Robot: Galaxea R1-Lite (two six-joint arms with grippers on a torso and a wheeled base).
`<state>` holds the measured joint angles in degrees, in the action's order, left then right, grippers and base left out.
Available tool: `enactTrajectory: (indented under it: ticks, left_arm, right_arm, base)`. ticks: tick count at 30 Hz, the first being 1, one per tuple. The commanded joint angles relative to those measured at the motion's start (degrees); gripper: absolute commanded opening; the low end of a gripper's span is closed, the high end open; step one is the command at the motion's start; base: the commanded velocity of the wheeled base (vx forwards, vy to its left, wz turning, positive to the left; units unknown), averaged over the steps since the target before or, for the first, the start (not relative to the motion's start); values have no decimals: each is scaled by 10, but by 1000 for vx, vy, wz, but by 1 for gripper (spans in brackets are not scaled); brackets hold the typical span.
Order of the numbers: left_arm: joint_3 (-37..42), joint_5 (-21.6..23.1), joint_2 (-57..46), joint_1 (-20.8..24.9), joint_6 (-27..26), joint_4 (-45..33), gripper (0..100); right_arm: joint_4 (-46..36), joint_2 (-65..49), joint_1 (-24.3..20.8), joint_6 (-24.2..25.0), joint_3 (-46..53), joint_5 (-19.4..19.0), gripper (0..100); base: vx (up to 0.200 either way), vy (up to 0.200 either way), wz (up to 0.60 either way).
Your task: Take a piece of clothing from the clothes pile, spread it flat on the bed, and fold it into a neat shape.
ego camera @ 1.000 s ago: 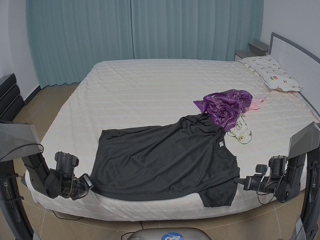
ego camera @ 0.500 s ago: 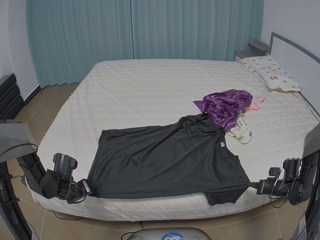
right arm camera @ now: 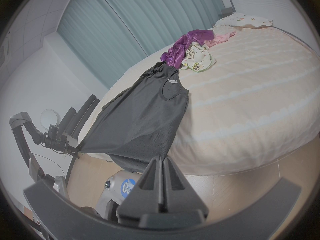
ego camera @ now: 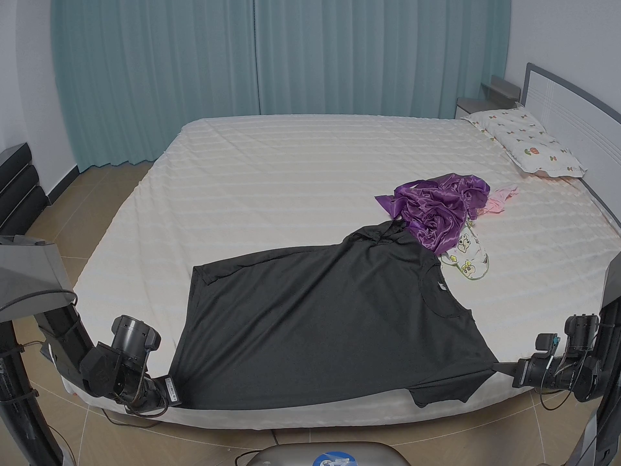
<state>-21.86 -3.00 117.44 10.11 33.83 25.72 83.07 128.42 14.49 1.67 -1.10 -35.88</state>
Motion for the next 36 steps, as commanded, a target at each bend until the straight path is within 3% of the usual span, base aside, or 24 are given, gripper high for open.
enactTrajectory:
  ticks: [1,7,11,16,22,24,25,26,36]
  left_arm:
    - [9,-1,-10,14,-7,-19,0]
    - [12,-2,-11,22,-10,-40,0]
    - [14,-2,-35,33,-18,-78,0]
    - [11,-1,-51,34,-34,-111,0]
    - [11,-1,-46,38,-34,-111,0]
    - [-1,2,-50,38,-26,-105,0]
    - [-1,2,-50,38,-26,-105,0]
    - [-18,3,-56,33,-21,-106,0]
    - [-101,7,-78,26,70,-104,0]
  right_arm:
    - [-7,-12,12,-2,11,0,0]
    - [-70,-53,13,-15,11,0,0]
    - [-155,-89,14,-69,11,0,0]
    - [-252,-150,11,-95,11,-2,0]
    - [-261,-158,11,-96,11,-3,0]
    - [-254,-160,13,-89,11,-46,0]
    - [-254,-160,13,-89,11,-46,0]
    - [-252,-162,11,-78,9,-77,0]
    - [-248,-161,-18,-35,-58,-89,0]
  base:
    - [0,0,0]
    - [0,0,0]
    - [0,0,0]
    - [0,0,0]
    - [0,0,0]
    - [0,0,0]
    - [0,0,0]
    - [0,0,0]
    - [0,0,0]
